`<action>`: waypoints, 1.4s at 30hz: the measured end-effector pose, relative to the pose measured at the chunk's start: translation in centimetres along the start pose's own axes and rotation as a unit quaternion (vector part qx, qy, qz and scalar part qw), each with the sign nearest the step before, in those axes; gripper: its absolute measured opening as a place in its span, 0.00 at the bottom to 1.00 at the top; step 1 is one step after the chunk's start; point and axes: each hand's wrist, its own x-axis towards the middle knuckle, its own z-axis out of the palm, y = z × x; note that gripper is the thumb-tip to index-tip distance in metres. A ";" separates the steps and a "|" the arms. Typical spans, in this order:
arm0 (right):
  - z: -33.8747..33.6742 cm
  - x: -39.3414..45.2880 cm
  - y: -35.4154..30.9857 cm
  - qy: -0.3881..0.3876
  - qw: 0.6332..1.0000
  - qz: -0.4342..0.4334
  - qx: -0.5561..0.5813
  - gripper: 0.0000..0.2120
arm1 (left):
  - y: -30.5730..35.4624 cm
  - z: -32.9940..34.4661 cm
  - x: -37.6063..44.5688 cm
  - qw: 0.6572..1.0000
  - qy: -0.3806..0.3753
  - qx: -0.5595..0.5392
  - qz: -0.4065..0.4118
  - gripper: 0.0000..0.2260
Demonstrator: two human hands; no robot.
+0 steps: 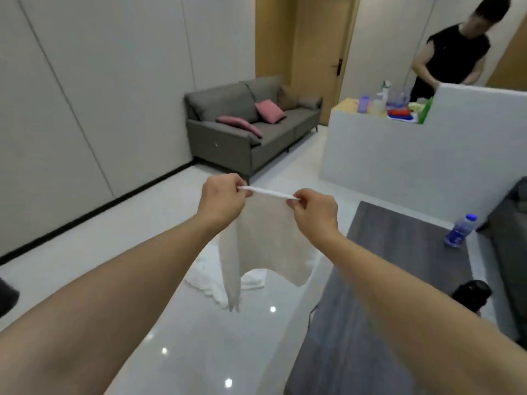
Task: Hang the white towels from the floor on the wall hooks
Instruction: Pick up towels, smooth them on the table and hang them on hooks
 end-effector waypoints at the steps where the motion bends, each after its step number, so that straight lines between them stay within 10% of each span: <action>1: 0.8 0.2 -3.0 -0.007 0.999 -0.037 -0.010 0.09 | -1.3 -3.0 0.0 1.000 0.022 0.015 0.001 0.06; 9: 9.2 0.8 -26.3 -0.012 0.945 -0.324 0.036 0.05 | -11.7 -25.5 -1.3 0.968 0.204 0.136 -0.053 0.06; 18: 21.7 -4.9 -50.3 -0.194 0.845 -0.412 0.280 0.05 | -23.7 -45.6 -7.1 0.906 0.362 0.151 -0.157 0.06; 30: 36.6 -20.0 -78.1 -0.392 0.646 -0.466 0.460 0.07 | -35.5 -65.6 -16.7 0.752 0.538 0.240 -0.297 0.08; 42: 41.3 -43.6 -89.6 -0.514 0.500 -0.528 0.455 0.08 | -40.5 -73.7 -34.8 0.580 0.590 0.333 -0.452 0.07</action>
